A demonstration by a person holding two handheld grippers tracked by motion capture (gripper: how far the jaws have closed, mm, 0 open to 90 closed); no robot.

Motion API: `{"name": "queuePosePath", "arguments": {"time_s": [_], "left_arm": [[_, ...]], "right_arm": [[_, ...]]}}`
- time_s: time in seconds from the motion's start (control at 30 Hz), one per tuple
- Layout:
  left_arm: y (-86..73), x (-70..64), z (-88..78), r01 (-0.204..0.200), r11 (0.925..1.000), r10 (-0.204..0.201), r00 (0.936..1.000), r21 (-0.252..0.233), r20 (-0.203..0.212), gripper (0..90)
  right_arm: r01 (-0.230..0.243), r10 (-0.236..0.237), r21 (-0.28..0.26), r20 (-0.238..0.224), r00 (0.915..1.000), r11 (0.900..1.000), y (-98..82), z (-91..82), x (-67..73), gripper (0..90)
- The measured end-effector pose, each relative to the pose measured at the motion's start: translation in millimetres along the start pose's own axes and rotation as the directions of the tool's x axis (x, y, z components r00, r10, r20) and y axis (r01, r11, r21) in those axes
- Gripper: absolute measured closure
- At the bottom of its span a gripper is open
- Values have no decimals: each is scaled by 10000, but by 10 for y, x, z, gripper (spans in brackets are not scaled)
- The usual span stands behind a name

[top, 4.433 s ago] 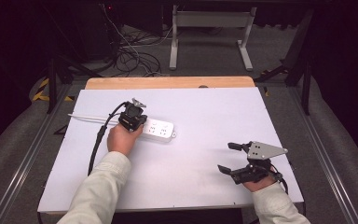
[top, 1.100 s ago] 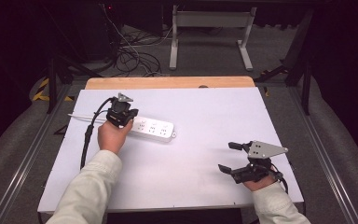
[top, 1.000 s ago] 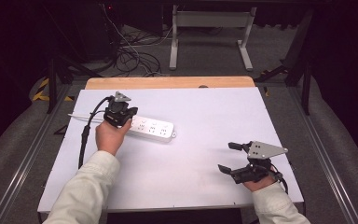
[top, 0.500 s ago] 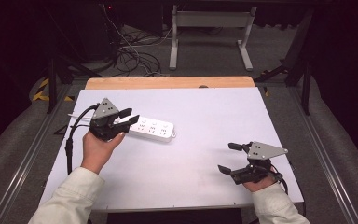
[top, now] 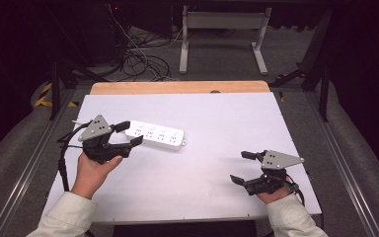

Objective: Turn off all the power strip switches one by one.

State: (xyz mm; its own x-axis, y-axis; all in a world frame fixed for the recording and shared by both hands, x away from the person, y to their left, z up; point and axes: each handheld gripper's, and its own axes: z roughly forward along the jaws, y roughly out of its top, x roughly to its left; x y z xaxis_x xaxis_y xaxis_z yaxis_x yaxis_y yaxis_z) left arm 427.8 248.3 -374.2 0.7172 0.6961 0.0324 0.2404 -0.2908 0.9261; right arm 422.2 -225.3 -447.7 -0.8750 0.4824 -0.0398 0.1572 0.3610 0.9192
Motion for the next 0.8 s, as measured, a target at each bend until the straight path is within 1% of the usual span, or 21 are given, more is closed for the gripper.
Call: {"name": "queuePosePath", "arguments": {"time_s": [0.1, 0.17, 0.2, 0.23, 0.27, 0.3, 0.37, 0.47, 0.57, 0.67, 0.77, 0.8], "left_arm": [[-57, -37, -32, -247, 9995, 246, 9997, -202, -86, 257], [-102, -52, -57, -206, 9991, 205, 9998, -370, -33, 236], [-121, -62, -72, -126, 9991, 129, 9999, -404, 64, 225], [-141, -69, -90, -156, 9987, 161, 9998, -477, 95, 222], [-163, -82, -109, -153, 9984, 162, 9997, -553, 158, 231], [-183, -89, -130, -219, 9981, 226, 9997, -572, 124, 238], [-233, -112, -167, -104, 9978, 120, 9996, -655, 246, 238], [-318, -122, -215, -9, 9982, 26, 9996, -600, 268, 232], [-428, -121, -243, -3, 9992, 8, 9999, -412, 113, 238], [-556, -99, -257, 252, 9993, -248, 9996, -281, 151, 237], [-648, -91, -275, 395, 9990, -395, 9992, -226, 33, 231], [-682, -85, -287, 353, 9992, -355, 9993, -180, -77, 231]], "right_arm": [[14, -14, 1, -3, 10000, 10000, 0, 0, 3, 132], [15, -15, 8, -22, 10000, 10000, 0, 0, 5, 132], [13, -13, 11, -21, 10000, 10000, 0, 1, 5, 132], [15, -15, 26, -19, 10000, 10000, 1, 1, 6, 132], [19, -19, 29, -25, 10000, 10000, 1, 1, 9, 132], [29, -29, 28, -25, 10000, 10000, 0, 0, 10, 132], [21, -21, 26, -40, 10000, 10000, 0, 0, 10, 131], [32, -32, 29, -53, 10000, 10000, 0, 2, 12, 131], [68, -68, -7, -39, 10000, 10000, 1, -2, 16, 131], [64, -64, -7, -50, 10000, 10000, 2, -1, 17, 131], [66, -66, 1, -83, 9999, 10000, 1, 4, 18, 130], [66, -66, -6, -87, 9999, 10000, 1, 3, 19, 130]]}}
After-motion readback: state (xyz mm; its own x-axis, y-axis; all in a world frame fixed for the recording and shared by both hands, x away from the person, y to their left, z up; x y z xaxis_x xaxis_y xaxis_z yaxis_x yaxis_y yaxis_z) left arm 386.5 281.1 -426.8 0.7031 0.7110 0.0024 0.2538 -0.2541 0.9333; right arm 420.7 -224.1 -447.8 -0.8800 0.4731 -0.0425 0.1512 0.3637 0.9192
